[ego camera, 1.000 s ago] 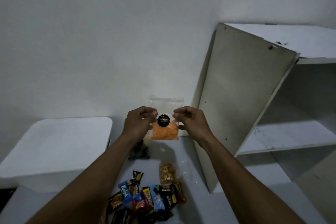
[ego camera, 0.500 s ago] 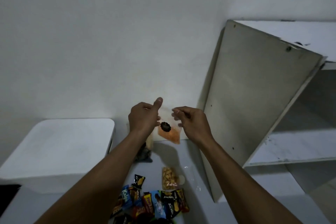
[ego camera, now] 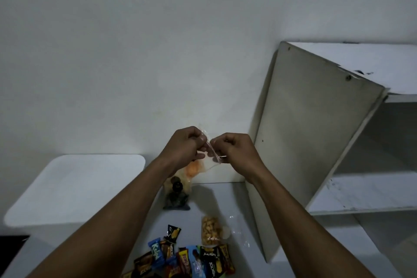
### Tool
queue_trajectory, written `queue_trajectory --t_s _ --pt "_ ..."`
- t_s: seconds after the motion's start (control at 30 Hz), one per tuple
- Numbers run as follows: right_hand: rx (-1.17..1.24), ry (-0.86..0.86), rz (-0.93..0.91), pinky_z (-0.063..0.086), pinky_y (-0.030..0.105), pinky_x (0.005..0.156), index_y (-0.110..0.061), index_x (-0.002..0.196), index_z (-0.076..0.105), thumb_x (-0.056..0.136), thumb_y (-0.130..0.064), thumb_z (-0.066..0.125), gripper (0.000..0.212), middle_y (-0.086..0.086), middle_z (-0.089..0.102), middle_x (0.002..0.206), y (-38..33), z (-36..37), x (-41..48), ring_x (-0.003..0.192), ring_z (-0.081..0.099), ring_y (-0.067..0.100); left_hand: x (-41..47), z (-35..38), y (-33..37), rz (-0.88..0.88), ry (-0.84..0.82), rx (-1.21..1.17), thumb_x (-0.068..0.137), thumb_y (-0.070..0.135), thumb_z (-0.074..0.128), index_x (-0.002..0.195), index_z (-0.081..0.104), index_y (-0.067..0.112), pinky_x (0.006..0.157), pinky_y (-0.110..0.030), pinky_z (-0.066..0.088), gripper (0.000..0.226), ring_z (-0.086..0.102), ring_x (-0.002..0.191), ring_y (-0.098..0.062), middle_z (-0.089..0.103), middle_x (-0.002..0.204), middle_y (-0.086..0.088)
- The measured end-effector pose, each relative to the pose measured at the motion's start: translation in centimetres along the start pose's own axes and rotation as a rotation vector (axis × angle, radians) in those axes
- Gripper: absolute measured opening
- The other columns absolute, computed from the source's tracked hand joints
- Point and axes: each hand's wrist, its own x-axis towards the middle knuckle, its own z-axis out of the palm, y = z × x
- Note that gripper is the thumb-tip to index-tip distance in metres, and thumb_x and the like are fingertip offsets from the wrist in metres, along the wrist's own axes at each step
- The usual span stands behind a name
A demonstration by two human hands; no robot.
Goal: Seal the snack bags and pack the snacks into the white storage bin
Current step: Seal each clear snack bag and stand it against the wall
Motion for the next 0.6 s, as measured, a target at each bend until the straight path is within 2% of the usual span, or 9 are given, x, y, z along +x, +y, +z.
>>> queue_trajectory --t_s 0.1,0.27,0.37,0.43,0.5,0.6 --pt "0.016 -0.050 0.010 0.060 0.033 0.066 -0.001 0.086 0.072 0.095 -0.005 0.058 0.016 0.018 0.074 0.081 -1.1 -0.1 0.0 0.070 0.072 0.020 -0.3 -0.9 0.7 0.048 -0.050 0.040 0.101 0.007 0.048 0.083 0.058 0.004 0.072 -0.036 0.055 0.021 0.064 0.067 -0.016 0.068 0.071 -0.004" --pt "-0.046 -0.070 -0.064 0.055 0.026 0.064 -0.002 0.090 0.071 0.097 -0.007 0.059 0.014 0.016 0.073 0.077 -2.4 0.1 0.0 0.068 0.069 0.016 -0.5 -1.9 1.5 0.105 -0.068 0.000 0.101 0.006 0.048 0.087 0.058 0.001 0.085 -0.047 0.058 0.018 0.066 0.082 -0.029 0.067 0.089 -0.021" --pt "-0.105 -0.081 -0.117 0.059 0.034 0.076 -0.012 0.103 0.069 0.097 -0.021 0.062 0.013 0.008 0.077 0.089 -2.7 0.3 -0.3 0.084 0.073 0.017 -0.3 -2.2 1.9 0.082 0.013 -0.109 0.100 0.007 0.050 0.087 0.061 0.000 0.079 -0.041 0.061 0.019 0.068 0.084 -0.030 0.067 0.088 -0.019" --pt "-0.185 -0.088 -0.125 0.058 0.033 0.084 -0.023 0.111 0.066 0.089 -0.034 0.071 0.025 -0.003 0.077 0.094 -2.3 0.5 -0.5 0.091 0.073 0.011 0.0 -2.4 2.1 0.047 0.076 -0.243 0.100 0.007 0.052 0.090 0.062 -0.001 0.073 -0.037 0.062 0.016 0.068 0.084 -0.029 0.064 0.088 -0.018" --pt "-0.254 -0.032 -0.138 0.058 0.033 0.087 -0.025 0.106 0.067 0.086 -0.025 0.075 0.022 -0.007 0.076 0.095 -1.5 0.7 -0.4 0.092 0.072 0.005 0.1 -2.4 2.0 0.030 0.119 -0.247 0.099 0.010 0.056 0.091 0.064 0.001 0.076 -0.039 0.062 0.014 0.067 0.087 -0.026 0.064 0.090 -0.015" --pt "-0.128 0.092 -0.110 0.059 0.040 0.082 -0.019 0.094 0.069 0.092 -0.006 0.064 0.014 0.001 0.077 0.087 -0.1 0.7 -0.4 0.086 0.073 0.015 0.4 -2.2 0.0 0.035 0.221 -0.075 0.094 0.015 0.063 0.104 0.064 0.013 0.084 -0.042 0.059 0.010 0.065 0.096 -0.023 0.066 0.104 -0.008"
